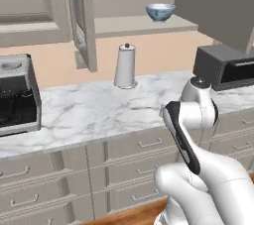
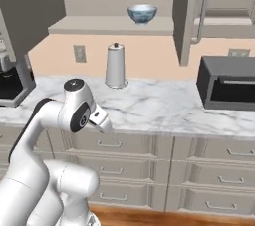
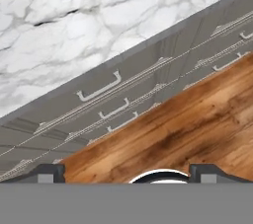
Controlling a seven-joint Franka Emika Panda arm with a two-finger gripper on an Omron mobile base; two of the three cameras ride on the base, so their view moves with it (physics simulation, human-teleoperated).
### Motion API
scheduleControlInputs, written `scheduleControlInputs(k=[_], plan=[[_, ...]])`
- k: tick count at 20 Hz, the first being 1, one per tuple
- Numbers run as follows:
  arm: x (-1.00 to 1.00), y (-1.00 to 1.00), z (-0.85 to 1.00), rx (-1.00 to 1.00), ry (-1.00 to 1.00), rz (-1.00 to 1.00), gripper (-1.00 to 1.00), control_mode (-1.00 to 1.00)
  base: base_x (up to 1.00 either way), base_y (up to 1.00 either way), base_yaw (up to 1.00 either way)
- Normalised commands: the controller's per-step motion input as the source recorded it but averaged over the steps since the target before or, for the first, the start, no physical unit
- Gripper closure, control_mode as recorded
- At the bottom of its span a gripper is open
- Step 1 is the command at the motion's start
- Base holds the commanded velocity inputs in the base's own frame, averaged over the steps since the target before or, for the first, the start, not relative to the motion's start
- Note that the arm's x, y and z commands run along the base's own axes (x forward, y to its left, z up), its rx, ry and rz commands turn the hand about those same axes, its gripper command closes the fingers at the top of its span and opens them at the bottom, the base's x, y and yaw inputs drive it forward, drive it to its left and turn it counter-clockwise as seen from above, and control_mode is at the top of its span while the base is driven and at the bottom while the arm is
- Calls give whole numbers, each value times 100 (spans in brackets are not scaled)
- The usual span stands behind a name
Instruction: Take the smaller bowl and place it next to the appetizer plate on the dining counter , and place the larger bowl next to the plate with cooked food.
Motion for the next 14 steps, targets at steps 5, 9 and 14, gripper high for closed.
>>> scheduleControlInputs(k=[5,9,14], plan=[[0,0,0,0,0,0,-100,100,18,-67,48],[0,0,0,0,0,0,-100,100,33,-60,33],[0,0,0,0,0,0,-100,100,51,-40,11]])
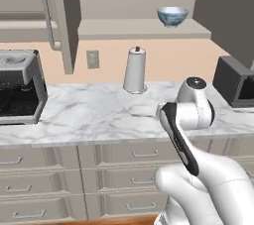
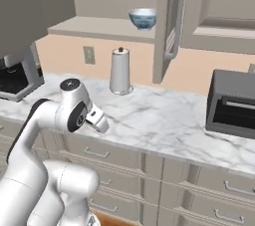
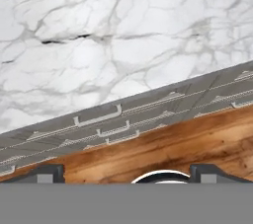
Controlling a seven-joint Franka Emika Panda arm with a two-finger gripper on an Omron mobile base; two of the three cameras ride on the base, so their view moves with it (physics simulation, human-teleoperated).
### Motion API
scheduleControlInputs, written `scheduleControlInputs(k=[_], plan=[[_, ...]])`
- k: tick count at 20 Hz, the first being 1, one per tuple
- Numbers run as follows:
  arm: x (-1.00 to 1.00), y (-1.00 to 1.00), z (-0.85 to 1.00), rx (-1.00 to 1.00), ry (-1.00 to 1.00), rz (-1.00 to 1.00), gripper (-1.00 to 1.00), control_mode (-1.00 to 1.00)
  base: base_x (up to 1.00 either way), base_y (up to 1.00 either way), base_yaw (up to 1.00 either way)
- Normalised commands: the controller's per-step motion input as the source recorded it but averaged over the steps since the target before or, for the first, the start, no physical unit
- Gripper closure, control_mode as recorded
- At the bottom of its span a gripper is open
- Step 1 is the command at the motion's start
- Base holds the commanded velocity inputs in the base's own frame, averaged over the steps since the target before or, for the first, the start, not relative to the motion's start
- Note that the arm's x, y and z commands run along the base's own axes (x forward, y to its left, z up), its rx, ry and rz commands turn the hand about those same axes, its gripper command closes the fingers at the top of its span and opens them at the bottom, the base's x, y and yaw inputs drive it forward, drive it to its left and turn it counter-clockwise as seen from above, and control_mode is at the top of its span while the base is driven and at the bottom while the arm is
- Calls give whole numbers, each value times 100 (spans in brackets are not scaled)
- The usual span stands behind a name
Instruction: Take the smaller bowl and place it next to the appetizer plate on the dining counter , and place the larger bowl next to the plate with cooked food.
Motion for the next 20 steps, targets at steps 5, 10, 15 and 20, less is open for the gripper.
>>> scheduleControlInputs(k=[5,10,15,20], plan=[[0,0,0,0,0,0,-100,100,48,-30,0],[0,0,0,0,0,0,-100,100,45,-19,-2],[0,0,0,0,0,0,-100,100,36,-28,-7],[0,0,0,0,0,0,-100,100,25,-35,-16]])
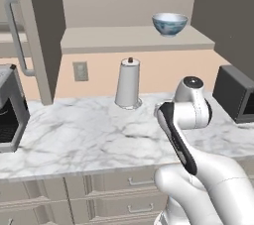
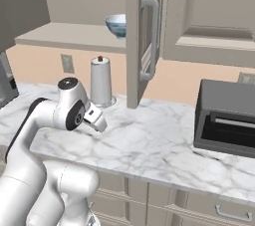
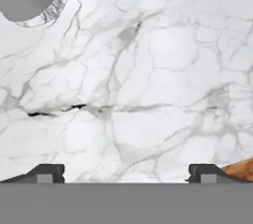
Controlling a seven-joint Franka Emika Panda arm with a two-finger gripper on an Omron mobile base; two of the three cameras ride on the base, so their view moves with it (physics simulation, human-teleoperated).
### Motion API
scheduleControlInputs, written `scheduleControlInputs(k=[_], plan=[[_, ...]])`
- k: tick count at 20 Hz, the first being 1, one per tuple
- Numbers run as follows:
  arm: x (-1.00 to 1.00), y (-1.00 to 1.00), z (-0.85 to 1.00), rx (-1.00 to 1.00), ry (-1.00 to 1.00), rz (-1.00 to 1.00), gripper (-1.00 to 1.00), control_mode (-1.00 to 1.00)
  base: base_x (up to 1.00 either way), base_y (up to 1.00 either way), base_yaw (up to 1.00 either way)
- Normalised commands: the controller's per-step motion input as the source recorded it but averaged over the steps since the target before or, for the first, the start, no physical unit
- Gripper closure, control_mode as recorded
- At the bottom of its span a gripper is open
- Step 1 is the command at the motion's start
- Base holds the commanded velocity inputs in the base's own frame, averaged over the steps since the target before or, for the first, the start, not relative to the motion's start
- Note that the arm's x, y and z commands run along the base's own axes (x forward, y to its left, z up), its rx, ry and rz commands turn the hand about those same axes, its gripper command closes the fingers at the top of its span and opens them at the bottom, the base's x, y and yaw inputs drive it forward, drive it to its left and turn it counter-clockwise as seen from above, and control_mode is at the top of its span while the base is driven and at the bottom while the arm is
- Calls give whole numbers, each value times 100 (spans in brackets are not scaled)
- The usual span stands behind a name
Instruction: Take the smaller bowl and place it next to the appetizer plate on the dining counter , and place the larger bowl next to the plate with cooked food.
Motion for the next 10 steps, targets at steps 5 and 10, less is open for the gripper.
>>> scheduleControlInputs(k=[5,10], plan=[[12,-22,0,4,-24,-21,-100,-100,4,-8,-5],[3,0,30,1,-27,-39,-100,-100,0,0,0]])
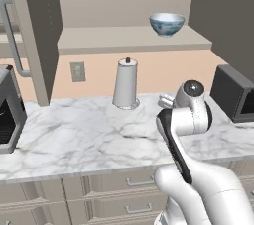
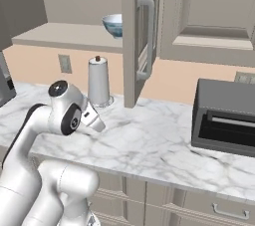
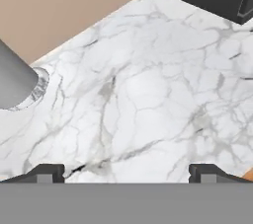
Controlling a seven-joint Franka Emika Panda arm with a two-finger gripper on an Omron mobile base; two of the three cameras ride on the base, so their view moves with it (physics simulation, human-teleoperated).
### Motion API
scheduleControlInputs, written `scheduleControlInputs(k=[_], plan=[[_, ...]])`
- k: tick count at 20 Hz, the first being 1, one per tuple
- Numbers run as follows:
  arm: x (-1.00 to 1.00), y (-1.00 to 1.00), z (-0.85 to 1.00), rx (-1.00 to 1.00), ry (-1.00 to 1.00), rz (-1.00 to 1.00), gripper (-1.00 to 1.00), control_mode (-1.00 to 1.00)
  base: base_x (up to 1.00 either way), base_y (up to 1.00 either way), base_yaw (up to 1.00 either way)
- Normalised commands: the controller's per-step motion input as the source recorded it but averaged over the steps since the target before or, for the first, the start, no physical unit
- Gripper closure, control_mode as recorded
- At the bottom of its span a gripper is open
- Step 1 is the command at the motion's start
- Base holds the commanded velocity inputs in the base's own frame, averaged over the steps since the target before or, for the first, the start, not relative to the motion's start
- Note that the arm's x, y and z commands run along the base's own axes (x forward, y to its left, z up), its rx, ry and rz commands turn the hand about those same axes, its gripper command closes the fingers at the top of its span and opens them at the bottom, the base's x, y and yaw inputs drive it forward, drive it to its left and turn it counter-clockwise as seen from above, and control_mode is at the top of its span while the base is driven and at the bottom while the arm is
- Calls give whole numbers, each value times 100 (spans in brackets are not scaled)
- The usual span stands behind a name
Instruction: Take the smaller bowl and place it next to the appetizer plate on the dining counter , and place the larger bowl next to the plate with cooked food.
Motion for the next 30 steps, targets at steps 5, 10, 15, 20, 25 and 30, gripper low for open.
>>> scheduleControlInputs(k=[5,10,15,20,25,30], plan=[[0,0,94,9,-21,-27,-100,-100,0,0,0],[20,0,100,8,0,-18,-100,-100,0,0,0],[45,-1,100,9,0,-19,-100,-100,0,0,0],[60,-1,100,9,-1,-22,-100,-100,0,0,0],[56,-18,100,9,-6,-20,-100,-100,0,0,0],[54,-21,97,8,-21,-20,-100,-100,0,0,0]])
